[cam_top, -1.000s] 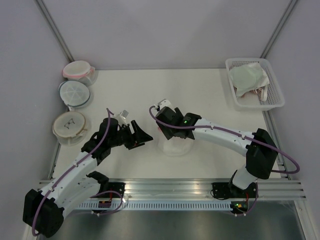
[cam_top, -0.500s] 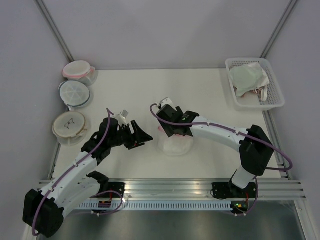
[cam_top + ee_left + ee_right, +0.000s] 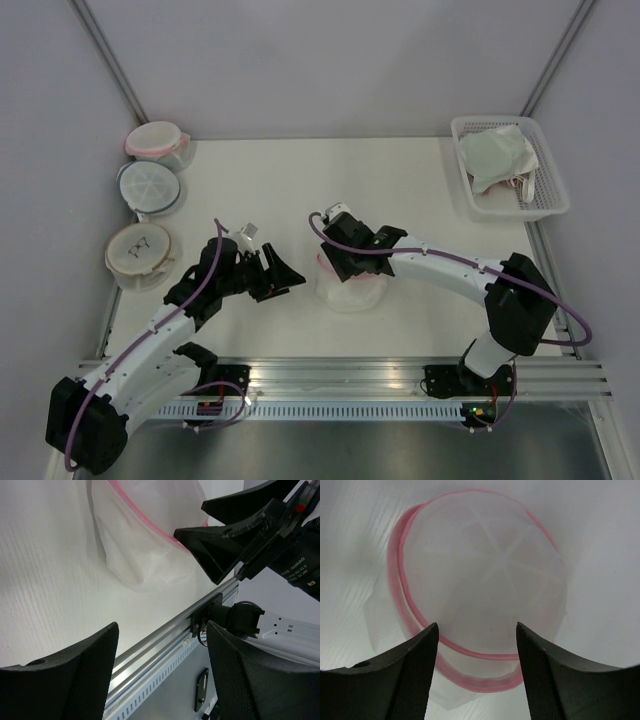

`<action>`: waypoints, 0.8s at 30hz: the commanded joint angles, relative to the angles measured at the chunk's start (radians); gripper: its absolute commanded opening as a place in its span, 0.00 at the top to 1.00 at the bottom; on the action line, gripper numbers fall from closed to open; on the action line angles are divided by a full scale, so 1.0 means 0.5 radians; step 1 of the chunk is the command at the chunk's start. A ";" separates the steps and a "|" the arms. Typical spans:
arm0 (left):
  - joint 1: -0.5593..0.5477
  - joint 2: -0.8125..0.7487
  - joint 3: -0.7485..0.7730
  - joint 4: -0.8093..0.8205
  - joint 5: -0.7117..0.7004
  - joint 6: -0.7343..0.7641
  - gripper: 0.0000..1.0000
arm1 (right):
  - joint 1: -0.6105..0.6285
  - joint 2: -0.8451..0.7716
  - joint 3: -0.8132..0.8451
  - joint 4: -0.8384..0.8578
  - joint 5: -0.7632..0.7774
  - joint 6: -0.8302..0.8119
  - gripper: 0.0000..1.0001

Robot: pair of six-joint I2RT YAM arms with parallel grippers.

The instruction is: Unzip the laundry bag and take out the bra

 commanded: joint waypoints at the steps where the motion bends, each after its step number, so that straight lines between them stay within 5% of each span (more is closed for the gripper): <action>1: 0.010 0.010 -0.007 0.025 0.052 -0.040 0.25 | 0.033 -0.133 -0.069 0.046 -0.182 0.036 0.31; 13: 0.013 0.032 -0.035 0.053 0.055 -0.049 0.25 | 0.168 -0.259 -0.250 0.071 -0.332 0.100 0.32; 24: 0.013 0.032 -0.060 0.068 0.055 -0.055 0.25 | 0.195 -0.323 -0.131 0.016 -0.172 0.079 0.32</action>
